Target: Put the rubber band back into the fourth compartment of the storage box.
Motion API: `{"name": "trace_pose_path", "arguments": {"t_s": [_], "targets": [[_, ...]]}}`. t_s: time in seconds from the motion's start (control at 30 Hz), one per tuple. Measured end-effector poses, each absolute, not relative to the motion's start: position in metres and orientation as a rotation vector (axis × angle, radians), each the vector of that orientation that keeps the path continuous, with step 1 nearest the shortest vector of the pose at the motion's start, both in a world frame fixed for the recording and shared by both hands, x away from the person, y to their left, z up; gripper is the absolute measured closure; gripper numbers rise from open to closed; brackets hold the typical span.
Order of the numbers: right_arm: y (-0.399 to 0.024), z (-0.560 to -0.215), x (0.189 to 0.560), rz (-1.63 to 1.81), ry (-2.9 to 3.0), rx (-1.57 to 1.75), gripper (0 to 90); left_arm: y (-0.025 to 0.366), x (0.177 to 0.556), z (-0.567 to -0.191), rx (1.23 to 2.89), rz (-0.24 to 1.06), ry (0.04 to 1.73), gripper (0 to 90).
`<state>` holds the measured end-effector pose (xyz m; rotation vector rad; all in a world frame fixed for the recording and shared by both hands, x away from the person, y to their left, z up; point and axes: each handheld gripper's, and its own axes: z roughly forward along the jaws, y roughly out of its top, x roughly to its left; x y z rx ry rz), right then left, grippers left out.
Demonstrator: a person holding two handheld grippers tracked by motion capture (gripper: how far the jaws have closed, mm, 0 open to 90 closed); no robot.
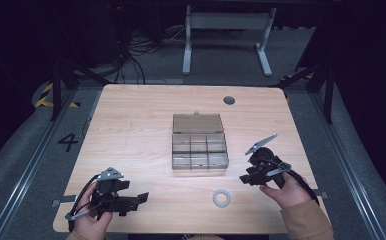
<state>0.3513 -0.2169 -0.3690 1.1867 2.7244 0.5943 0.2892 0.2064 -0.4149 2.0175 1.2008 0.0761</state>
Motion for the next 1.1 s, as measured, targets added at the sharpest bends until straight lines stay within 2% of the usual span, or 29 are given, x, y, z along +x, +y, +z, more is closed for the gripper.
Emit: {"name": "trace_pose_path", "arguments": {"t_s": [1.1], "targets": [[-0.167,-0.418,0.353,0.475,2.878,1.068,61.2,0.205,0.291,-0.415,2.029,0.069,1.190,16.3]]}}
